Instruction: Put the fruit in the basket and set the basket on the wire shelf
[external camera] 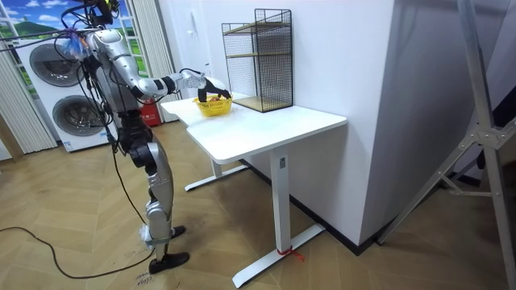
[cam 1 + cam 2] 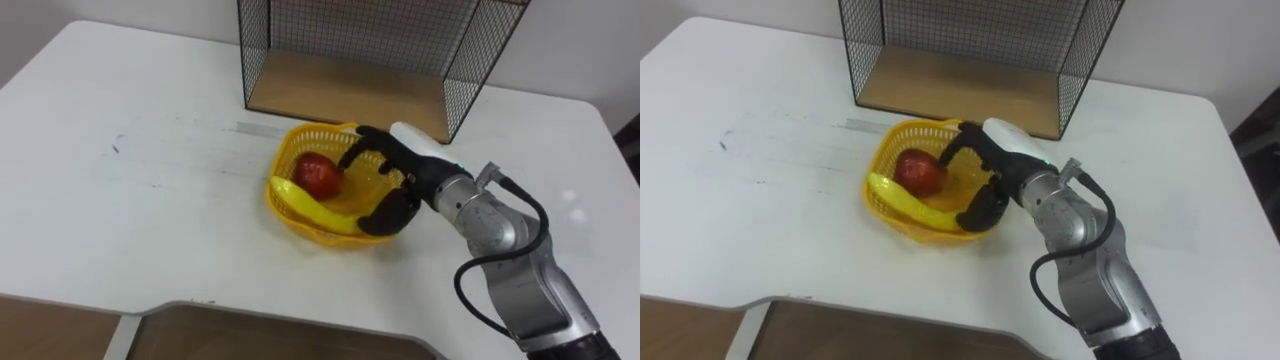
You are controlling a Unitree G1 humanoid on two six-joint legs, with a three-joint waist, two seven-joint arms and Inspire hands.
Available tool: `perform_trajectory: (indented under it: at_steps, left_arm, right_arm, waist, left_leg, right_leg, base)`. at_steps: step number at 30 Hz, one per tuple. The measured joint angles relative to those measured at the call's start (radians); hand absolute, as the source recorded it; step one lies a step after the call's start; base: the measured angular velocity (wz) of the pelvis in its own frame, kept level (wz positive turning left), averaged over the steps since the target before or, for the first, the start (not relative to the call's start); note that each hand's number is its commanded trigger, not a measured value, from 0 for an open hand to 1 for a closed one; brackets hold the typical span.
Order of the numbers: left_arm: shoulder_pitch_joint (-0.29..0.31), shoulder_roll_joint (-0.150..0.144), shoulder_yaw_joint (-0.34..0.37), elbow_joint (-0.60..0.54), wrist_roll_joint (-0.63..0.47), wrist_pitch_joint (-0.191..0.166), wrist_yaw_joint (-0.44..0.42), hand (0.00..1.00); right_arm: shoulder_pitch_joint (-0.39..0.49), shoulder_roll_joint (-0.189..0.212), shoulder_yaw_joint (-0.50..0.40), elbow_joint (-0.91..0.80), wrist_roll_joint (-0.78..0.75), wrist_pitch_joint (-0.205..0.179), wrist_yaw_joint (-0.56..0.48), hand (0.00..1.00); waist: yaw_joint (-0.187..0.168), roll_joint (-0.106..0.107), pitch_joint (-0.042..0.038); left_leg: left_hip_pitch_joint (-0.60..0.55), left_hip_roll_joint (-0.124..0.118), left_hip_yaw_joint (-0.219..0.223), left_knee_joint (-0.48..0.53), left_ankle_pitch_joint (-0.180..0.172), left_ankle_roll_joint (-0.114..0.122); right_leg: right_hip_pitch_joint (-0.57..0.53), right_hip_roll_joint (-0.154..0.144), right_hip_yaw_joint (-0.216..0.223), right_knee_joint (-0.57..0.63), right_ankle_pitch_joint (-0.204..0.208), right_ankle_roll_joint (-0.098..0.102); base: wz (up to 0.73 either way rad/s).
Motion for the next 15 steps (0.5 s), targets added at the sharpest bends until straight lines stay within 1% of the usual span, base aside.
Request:
perform_trajectory:
  at_steps: [5, 7, 9, 11, 12, 13, 15]
  left_arm:
    - [0.001, 0.000, 0.001, 0.000, -0.005, 0.000, -0.002, 0.00]
    - [0.014, 0.000, 0.004, 0.001, -0.039, -0.002, -0.002, 0.00]
    - [0.013, 0.000, 0.017, 0.000, -0.055, -0.009, -0.002, 0.00]
    - [0.025, 0.000, 0.026, 0.005, -0.095, -0.019, -0.001, 0.00]
    - [0.034, -0.002, 0.037, 0.005, -0.134, -0.024, 0.000, 0.00]
    - [0.039, -0.004, 0.052, 0.004, -0.170, -0.031, 0.003, 0.00]
    - [0.049, -0.008, 0.063, 0.004, -0.217, -0.037, 0.018, 0.00]
  right_arm:
    - [0.000, 0.000, -0.001, -0.002, 0.001, 0.000, 0.000, 0.00]
    - [0.000, 0.000, -0.013, -0.002, 0.002, -0.002, -0.002, 0.00]
    - [0.001, 0.000, -0.027, -0.002, 0.014, -0.003, -0.013, 0.00]
    - [0.005, 0.000, -0.054, -0.002, 0.051, -0.012, -0.024, 0.00]
    - [0.006, 0.000, -0.069, -0.002, 0.091, -0.014, -0.034, 0.00]
    - [0.008, 0.000, -0.087, -0.002, 0.125, -0.026, -0.049, 0.00]
    - [0.009, -0.002, -0.112, -0.002, 0.163, -0.037, -0.080, 0.00]
  waist:
    - [0.000, -0.003, -0.0022]
    - [-0.001, -0.002, -0.0021]
    - [-0.004, -0.002, -0.0018]
    - [-0.006, 0.002, -0.0010]
    - [-0.012, 0.006, 0.0009]
    - [-0.026, 0.014, 0.0013]
    - [-0.030, 0.018, 0.0016]
  left_leg:
    - [0.001, 0.000, -0.001, 0.001, 0.001, 0.001]
    - [0.001, -0.001, -0.001, 0.005, 0.001, 0.001]
    - [0.001, -0.001, -0.002, 0.012, 0.001, 0.001]
    - [0.003, -0.001, -0.001, 0.015, 0.001, 0.001]
    - [0.004, -0.001, -0.001, 0.016, 0.000, 0.002]
    - [0.005, -0.001, -0.005, 0.016, 0.000, 0.002]
    - [0.006, -0.001, -0.006, 0.012, 0.000, 0.003]
  right_leg:
    - [0.000, -0.001, -0.003, 0.000, 0.000, 0.000]
    - [0.002, -0.001, 0.001, 0.000, 0.000, 0.000]
    - [0.004, -0.001, 0.005, 0.000, 0.000, 0.000]
    - [0.006, -0.003, 0.003, -0.001, 0.000, 0.000]
    - [0.012, -0.004, 0.002, -0.002, 0.000, 0.000]
    - [0.014, -0.005, -0.001, -0.003, 0.000, 0.000]
    - [0.016, -0.005, 0.001, -0.003, 0.000, 0.000]
  base:
    - [0.01]
    - [0.00]
    - [0.00]
    - [0.00]
    - [0.07]
    - [0.07]
    - [-0.02]
